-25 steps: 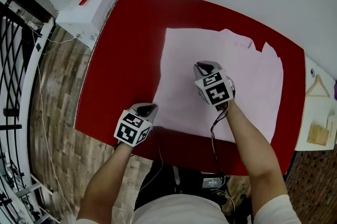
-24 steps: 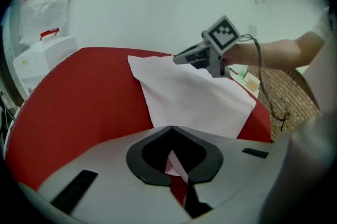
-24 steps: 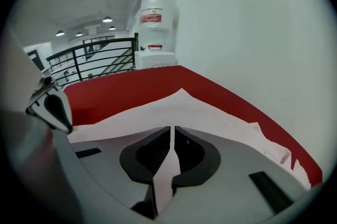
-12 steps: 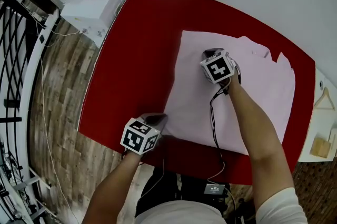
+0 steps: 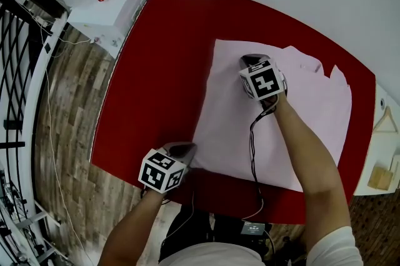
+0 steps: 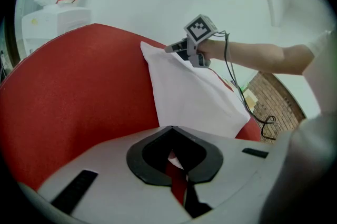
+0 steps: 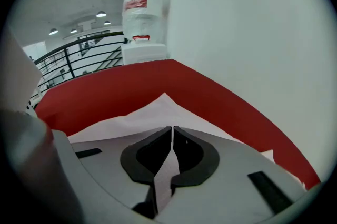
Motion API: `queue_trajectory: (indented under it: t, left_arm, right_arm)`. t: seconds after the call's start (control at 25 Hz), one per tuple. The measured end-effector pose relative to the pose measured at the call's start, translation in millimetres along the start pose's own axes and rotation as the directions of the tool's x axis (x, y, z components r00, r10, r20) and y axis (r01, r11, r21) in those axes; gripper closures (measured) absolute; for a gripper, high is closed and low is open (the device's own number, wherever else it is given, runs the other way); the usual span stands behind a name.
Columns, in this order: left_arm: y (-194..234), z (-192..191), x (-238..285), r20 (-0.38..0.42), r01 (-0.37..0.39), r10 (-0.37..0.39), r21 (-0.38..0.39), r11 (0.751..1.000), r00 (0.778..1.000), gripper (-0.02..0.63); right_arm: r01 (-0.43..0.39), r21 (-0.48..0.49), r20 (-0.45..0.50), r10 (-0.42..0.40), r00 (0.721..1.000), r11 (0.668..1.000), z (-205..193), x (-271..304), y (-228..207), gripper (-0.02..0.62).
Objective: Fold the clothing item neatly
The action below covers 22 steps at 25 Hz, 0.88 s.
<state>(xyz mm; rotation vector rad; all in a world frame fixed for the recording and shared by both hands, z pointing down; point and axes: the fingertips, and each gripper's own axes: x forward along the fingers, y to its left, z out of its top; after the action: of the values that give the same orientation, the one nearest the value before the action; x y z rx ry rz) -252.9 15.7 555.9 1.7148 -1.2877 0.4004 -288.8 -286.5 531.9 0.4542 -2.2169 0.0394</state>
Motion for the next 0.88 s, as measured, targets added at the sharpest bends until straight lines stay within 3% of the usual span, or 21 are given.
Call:
queue_trajectory:
  t: [0.16,0.36,0.64,0.88]
  left_arm:
    - [-0.6,-0.2,-0.7,0.000,0.002,-0.002,-0.005,1.000,1.000,0.603]
    - [-3.4,0.0,0.0,-0.005,0.011,-0.011,-0.016,1.000,1.000,0.603]
    - [-1.5,-0.6,-1.9,0.007,0.006,-0.006,-0.029,1.000,1.000,0.603]
    - [4.7,-1.0,-10.4,0.038,0.004,-0.002,-0.060,0.998,0.999,0.601]
  right_arm:
    - [-0.019,-0.074,0.022,0.020,1.000,0.997,27.4,17.4,12.1,0.575]
    - [-0.030,-0.085,-0.055,0.026,0.998,0.996,26.3,49.3,13.2,0.575]
    - [-0.015,-0.040,-0.037,0.014,0.999,0.999,35.8,57.0,0.6,0.575]
    - [-0.009,-0.079,0.038,0.012,0.999,0.997,43.4,33.5,13.8,0.574]
